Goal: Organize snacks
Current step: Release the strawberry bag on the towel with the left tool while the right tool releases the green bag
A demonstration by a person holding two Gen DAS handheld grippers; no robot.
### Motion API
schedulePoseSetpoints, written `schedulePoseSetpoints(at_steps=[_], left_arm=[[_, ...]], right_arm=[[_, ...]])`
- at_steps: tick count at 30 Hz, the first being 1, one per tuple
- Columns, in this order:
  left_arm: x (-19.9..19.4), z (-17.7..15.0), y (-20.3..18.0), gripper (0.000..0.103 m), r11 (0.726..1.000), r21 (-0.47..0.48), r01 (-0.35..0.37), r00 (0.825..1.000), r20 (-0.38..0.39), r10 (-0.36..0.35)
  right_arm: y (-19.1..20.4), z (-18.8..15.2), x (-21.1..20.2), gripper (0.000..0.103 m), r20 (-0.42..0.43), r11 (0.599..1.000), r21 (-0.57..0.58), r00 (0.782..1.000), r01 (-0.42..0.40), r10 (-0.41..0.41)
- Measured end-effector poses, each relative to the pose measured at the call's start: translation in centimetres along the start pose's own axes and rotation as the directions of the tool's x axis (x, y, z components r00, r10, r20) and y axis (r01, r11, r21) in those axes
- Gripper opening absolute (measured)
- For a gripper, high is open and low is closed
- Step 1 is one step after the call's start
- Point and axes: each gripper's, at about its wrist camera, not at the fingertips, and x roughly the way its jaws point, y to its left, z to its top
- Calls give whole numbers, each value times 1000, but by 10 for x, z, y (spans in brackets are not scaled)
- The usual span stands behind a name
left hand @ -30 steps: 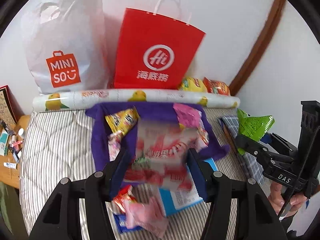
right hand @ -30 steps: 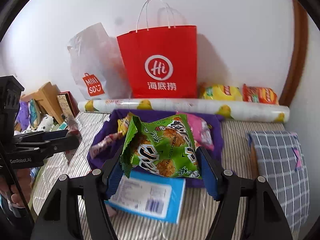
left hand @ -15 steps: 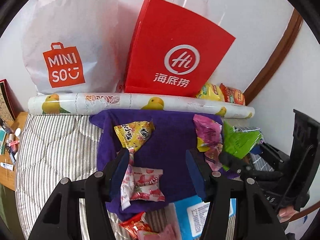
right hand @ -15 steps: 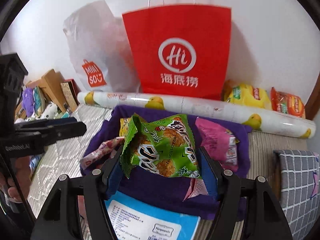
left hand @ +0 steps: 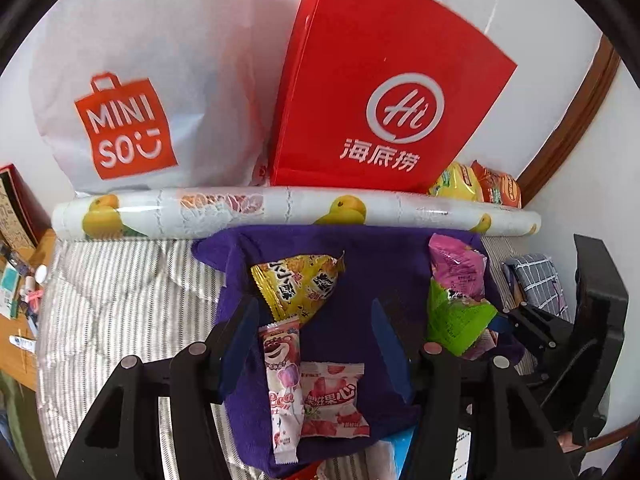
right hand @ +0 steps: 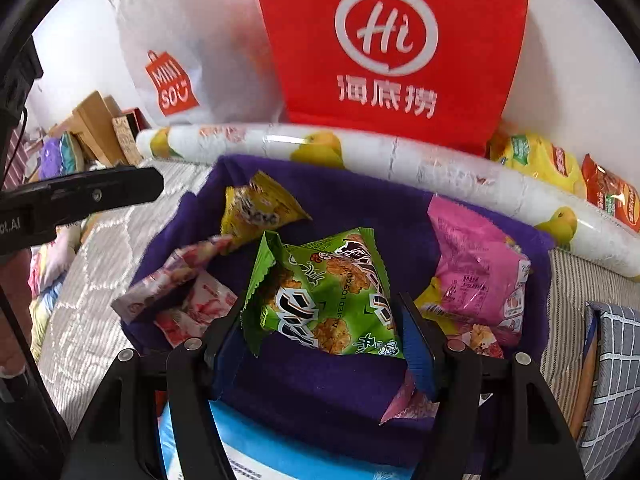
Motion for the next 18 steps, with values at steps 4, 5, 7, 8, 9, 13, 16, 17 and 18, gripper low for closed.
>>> schedulePoseSetpoints(at_steps=[4, 5, 7, 8, 9, 13, 16, 17, 18], left_arm=[[10, 2, 5, 55, 1000, -23, 9, 1000, -25, -10], [12, 3, 6, 55, 1000, -25, 8, 999, -31, -9], [14, 4, 9, 55, 999, -38, 10, 999, -31, -11], [16, 4, 11, 55, 999, -42, 11, 999, -35, -13], [17, 4, 12, 55, 999, -44, 14, 999, -41, -16], [21, 3, 15, 55, 999, -50, 16, 998, -52, -19], [20, 3, 16, 55, 998, -51, 20, 998, -51, -23], [20, 3, 16, 55, 998, -53, 19, 998, -52, -22], [20, 3, 16, 55, 998, -55, 20, 998, -52, -23]], right_arm=[[1, -5, 13, 69, -40, 999, -29, 999, 16, -17], [2, -5, 15, 69, -46, 999, -35, 999, 15, -17], [5, -7, 18, 69, -62, 999, -49, 998, 15, -18], [7, -7, 20, 69, -66, 998, -60, 998, 17, -21], [10, -7, 21, 69, -70, 997, -73, 997, 19, -24], [17, -7, 30, 69, -95, 995, -102, 995, 21, -31], [19, -9, 34, 69, -111, 994, -103, 993, 21, -32], [19, -9, 35, 69, -115, 995, -102, 993, 20, -32], [20, -9, 37, 69, -121, 995, -103, 992, 20, -32]])
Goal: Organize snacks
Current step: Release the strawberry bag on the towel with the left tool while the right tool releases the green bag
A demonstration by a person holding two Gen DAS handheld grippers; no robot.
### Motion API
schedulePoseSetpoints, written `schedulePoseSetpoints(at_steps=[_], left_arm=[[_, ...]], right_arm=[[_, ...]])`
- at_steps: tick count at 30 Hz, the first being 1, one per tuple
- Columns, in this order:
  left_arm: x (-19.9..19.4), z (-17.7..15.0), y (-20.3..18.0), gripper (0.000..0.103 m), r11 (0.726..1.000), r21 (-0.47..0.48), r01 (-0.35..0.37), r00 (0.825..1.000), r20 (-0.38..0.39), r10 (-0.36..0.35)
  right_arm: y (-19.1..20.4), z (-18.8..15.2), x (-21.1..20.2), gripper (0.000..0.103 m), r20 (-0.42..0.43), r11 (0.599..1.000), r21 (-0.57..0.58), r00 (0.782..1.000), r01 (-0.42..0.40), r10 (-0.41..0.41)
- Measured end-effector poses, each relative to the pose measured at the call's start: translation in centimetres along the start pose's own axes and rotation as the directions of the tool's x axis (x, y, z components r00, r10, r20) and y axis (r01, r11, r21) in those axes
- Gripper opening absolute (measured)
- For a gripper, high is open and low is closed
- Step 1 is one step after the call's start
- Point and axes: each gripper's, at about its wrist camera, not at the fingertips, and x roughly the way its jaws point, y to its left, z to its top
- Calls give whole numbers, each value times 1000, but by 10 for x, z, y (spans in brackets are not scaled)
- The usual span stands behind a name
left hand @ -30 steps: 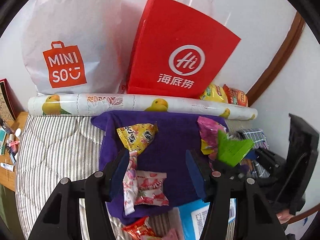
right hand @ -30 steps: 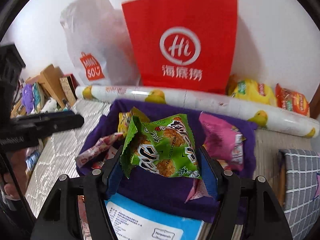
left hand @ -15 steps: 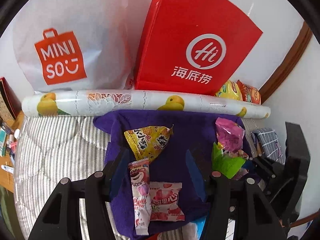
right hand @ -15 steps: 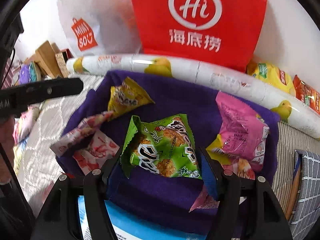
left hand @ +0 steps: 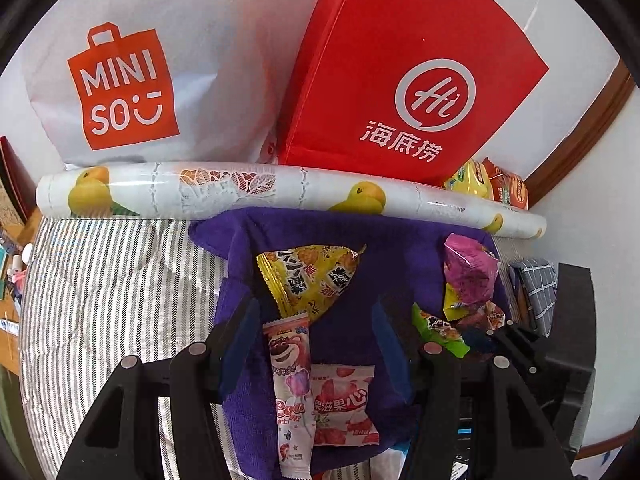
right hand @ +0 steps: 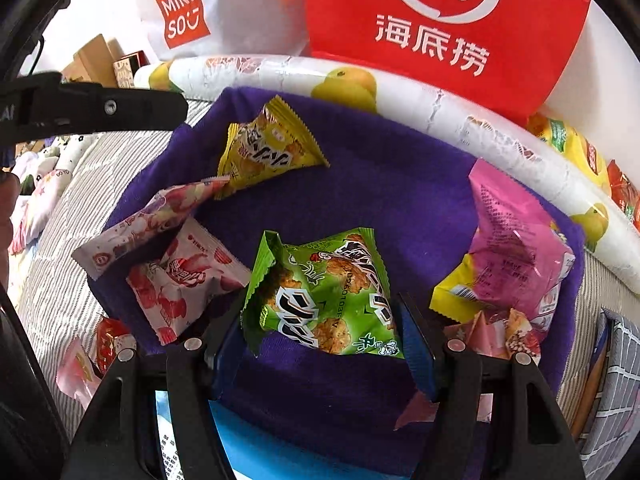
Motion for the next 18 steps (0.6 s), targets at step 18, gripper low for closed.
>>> schedulePoseSetpoints(at_steps=[18], left_arm=[[-23, -3, -6, 57, 1000, 11, 28, 999, 25, -28]], right_arm=[[4, -2, -38, 81, 77, 995, 100, 997, 1, -8]])
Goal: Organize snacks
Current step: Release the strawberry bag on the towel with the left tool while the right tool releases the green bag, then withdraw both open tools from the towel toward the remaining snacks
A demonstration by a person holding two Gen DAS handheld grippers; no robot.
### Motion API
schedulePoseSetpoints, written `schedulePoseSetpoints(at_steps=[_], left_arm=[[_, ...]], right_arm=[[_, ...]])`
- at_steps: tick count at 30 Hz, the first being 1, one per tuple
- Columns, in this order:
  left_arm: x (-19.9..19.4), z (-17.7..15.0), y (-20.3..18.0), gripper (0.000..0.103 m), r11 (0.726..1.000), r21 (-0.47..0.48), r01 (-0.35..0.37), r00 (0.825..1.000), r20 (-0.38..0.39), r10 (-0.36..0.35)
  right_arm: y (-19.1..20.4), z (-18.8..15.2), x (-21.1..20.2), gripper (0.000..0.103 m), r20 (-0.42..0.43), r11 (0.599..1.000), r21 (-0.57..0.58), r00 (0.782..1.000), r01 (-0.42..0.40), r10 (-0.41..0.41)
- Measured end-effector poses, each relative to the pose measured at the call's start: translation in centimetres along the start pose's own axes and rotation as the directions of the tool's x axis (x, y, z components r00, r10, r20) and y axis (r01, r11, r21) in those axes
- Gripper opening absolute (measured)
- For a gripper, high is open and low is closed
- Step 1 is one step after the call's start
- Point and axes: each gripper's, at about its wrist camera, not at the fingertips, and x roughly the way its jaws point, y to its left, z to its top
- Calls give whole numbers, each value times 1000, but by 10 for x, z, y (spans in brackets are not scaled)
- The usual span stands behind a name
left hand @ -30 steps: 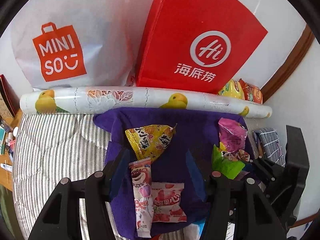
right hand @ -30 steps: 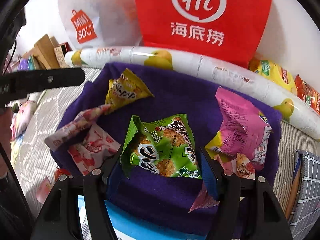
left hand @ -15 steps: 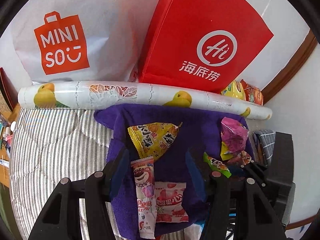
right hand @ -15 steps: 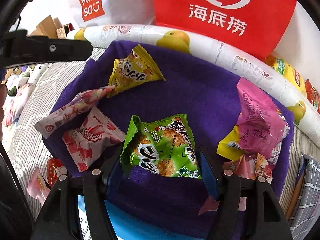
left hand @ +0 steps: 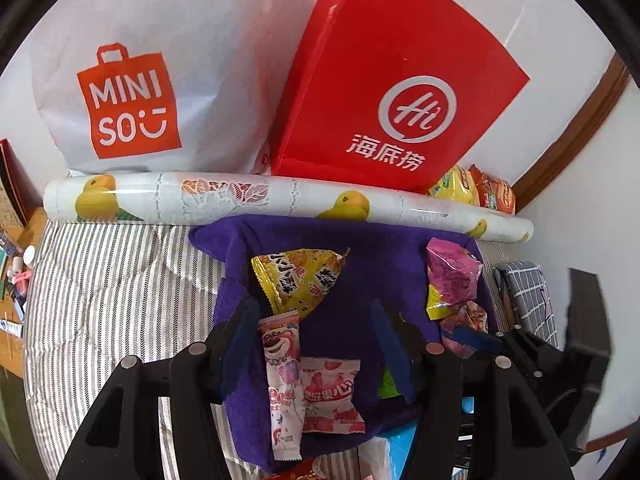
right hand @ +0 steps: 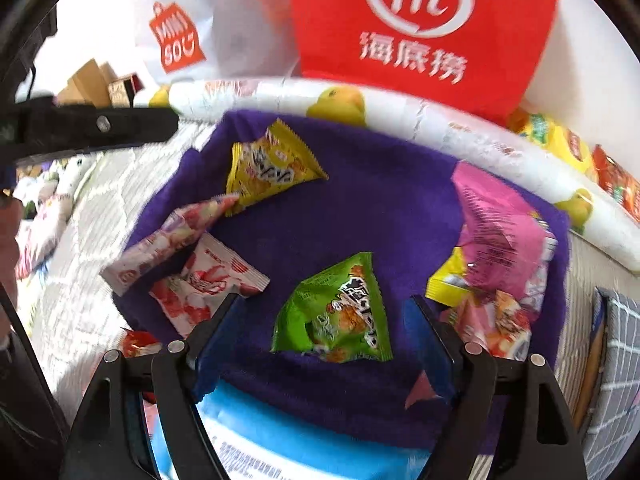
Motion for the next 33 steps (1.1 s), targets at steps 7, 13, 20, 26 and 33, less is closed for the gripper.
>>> schedulePoseSetpoints(at_steps=[7, 13, 20, 26, 33], left_arm=[[-13, -4, -15, 57, 999, 38, 7, 1000, 17, -7], [-23, -7, -23, 57, 998, 61, 21, 999, 34, -24], [-38, -6, -30, 57, 998, 55, 36, 998, 54, -39], [-62, -8, -35, 57, 996, 81, 34, 992, 119, -44], [-82, -19, -33, 57, 996, 86, 23, 990, 137, -35]], right_arm=[[-12, -12, -42, 81, 86, 996, 82, 995, 43, -50], [-14, -31, -70, 81, 130, 989, 124, 987, 76, -92], [-11, -59, -96, 90, 186, 972, 186, 966, 144, -179], [-20, -81, -114, 89, 205, 956, 270, 963, 114, -172], [-16, -102, -132, 89, 222, 958, 283, 968, 51, -117]])
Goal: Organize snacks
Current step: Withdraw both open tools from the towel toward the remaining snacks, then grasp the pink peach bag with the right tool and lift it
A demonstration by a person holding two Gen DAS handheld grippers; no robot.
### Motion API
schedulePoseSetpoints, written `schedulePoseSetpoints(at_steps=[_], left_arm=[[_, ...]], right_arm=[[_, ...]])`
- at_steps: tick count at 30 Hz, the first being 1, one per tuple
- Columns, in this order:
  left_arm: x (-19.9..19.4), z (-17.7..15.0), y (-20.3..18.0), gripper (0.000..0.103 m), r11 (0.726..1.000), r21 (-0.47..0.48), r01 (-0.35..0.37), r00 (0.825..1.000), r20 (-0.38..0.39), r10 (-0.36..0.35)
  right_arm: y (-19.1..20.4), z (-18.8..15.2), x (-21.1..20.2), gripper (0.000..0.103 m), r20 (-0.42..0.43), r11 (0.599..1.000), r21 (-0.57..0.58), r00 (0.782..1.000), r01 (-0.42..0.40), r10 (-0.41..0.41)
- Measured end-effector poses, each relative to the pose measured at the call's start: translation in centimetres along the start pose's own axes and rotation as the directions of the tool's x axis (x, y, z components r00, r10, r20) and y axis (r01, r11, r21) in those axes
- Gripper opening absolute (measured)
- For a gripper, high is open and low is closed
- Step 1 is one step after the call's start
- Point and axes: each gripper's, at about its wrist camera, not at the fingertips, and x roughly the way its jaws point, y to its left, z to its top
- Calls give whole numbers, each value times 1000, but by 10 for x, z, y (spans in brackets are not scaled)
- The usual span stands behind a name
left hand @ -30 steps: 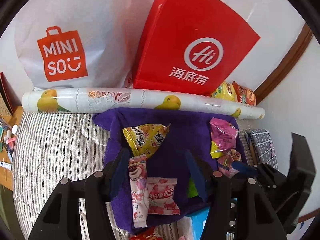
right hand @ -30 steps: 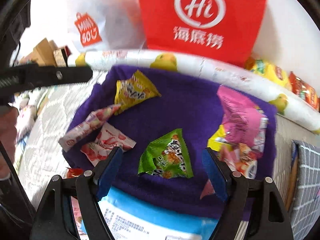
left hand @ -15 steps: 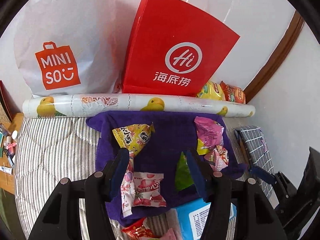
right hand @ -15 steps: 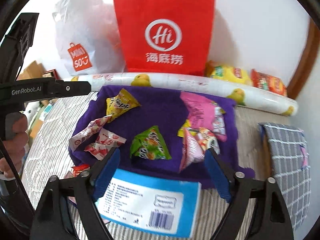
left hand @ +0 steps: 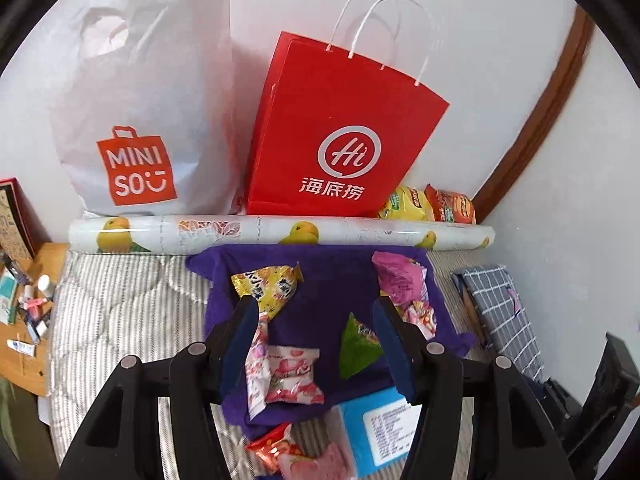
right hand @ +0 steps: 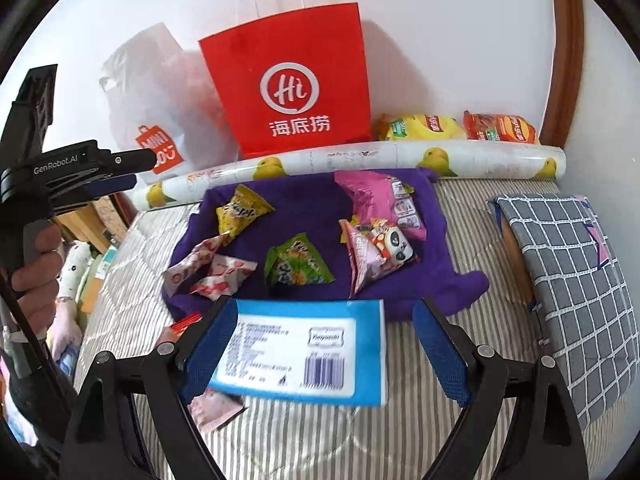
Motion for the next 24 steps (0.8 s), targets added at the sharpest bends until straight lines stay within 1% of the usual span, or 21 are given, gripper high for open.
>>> schedulePoseSetpoints(at_steps=[1, 3, 5, 6, 8, 10, 12, 14, 17, 19, 20, 23, 24], left_arm=[[-4, -6, 0, 57, 1000, 9, -21, 1000, -1, 21], [-10, -15, 3, 57, 999, 23, -35, 999, -13, 36], [-17, -23, 9, 57, 999, 20, -42, 999, -15, 42], [-20, -28, 13, 57, 999, 15, -50, 999, -13, 50], [-25, -38, 23, 57, 997, 2, -81, 997, -18, 81], [-28, -50, 35, 57, 993, -15, -118, 993, -29, 117], [-29, -61, 47, 57, 991, -32, -129, 991, -46, 127], [-30, -72, 61, 57, 989, -57, -136, 989, -67, 132], [-31, -88, 78, 57, 986, -91, -141, 987, -90, 133], [-32, -98, 87, 57, 984, -112, -136, 987, -103, 125], [-32, -100, 90, 57, 983, -120, -136, 987, -105, 124], [-33, -108, 97, 57, 983, -128, -135, 986, -113, 120], [-33, -111, 98, 57, 983, -128, -132, 987, -113, 118]], right_arm=[[4, -3, -1, 89, -1, 1000, -17, 1000, -1, 1], [14, -9, -2, 89, -5, 999, -44, 1000, -14, 14], [25, -14, -3, 89, 1, 996, -67, 999, -54, 55], [33, -19, -3, 89, 2, 993, -85, 996, -88, 88], [53, -28, -3, 89, 2, 982, -133, 991, -131, 133], [72, -37, -2, 89, 10, 971, -193, 990, -139, 144], [89, -45, 2, 87, 8, 959, -249, 990, -135, 141], [103, -53, 9, 84, -15, 945, -290, 988, -149, 151], [124, -64, 26, 83, -79, 919, -343, 981, -193, 176], [135, -69, 30, 83, -83, 904, -382, 982, -190, 171], [143, -73, 34, 83, -87, 890, -421, 984, -178, 155], [155, -80, 41, 83, -64, 858, -501, 993, -115, 95], [160, -82, 43, 83, -56, 841, -532, 995, -97, 79]])
